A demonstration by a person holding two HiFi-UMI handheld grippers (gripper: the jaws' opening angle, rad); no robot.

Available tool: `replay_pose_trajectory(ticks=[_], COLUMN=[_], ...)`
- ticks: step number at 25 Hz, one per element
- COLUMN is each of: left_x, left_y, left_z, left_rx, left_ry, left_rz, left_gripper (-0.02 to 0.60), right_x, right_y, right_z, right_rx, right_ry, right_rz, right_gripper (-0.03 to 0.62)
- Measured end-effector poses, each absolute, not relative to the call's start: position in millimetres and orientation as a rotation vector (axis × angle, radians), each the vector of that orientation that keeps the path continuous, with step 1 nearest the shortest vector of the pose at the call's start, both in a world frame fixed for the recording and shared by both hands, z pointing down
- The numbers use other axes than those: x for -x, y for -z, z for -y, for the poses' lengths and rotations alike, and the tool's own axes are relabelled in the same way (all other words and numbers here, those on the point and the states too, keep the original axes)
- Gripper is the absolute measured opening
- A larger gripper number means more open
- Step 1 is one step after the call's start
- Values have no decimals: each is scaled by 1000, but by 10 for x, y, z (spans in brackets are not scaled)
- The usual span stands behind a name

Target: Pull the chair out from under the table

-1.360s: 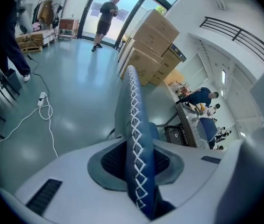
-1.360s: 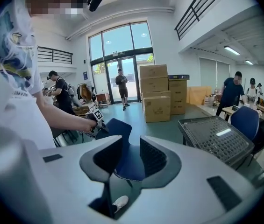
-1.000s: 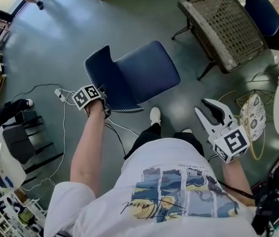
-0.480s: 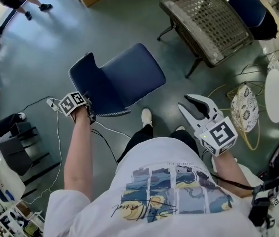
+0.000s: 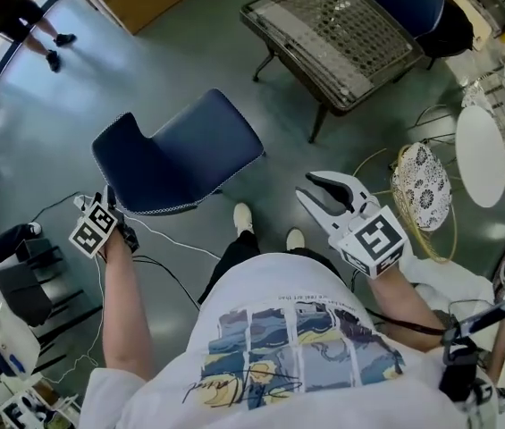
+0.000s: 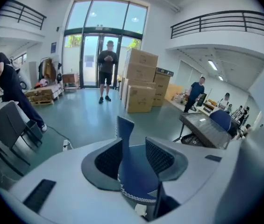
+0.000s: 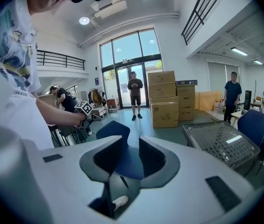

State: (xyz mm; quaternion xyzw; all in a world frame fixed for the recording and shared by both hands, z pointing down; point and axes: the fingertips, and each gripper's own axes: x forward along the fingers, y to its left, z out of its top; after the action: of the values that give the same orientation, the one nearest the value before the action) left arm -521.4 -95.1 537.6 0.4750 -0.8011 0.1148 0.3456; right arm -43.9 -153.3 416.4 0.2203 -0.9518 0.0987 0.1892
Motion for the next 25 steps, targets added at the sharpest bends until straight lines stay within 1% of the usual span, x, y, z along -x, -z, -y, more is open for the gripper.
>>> replay_pose_trajectory(ticks=[4,5,7,9,14,18,22,25], left_x=[4220,3964,3524,3114,1958,1205,741,699], left_y=[-4931,-4866,-4767,-4670,-4515,-4424,-4237,-4095], left_z=[763,707,579,411,209,136,78,-87], left_rx=[-1458,-1512,-1612,-1700,-1950,-2126,-2285,-2348], left_ry=[-245,-238,-257,-302,-396,-452,-452,-441], left_rz=[2043,2015,1952,1888,1646,1470,1326,1266], left_gripper=[153,133,53,9,9,9,9,9], right_x=[-17,-91,-141,-119,-253,-410,-507,-410], right_y=[-4219,-4254,-4322,-4382,-4378,-4317,-4262,-4214], right_z=[1390,1343,1249,1156,909,688,523,340], right_rx=[-553,-532,-484,-417,-319,-319,-373,-392], right_ry=[-279,-284,-295,-304,-294,-251,-229,-207], right_rz=[2707,2712,2724,2738,2757,2760,2760,2764], right_gripper=[100,100,100,97,41,26,21,20])
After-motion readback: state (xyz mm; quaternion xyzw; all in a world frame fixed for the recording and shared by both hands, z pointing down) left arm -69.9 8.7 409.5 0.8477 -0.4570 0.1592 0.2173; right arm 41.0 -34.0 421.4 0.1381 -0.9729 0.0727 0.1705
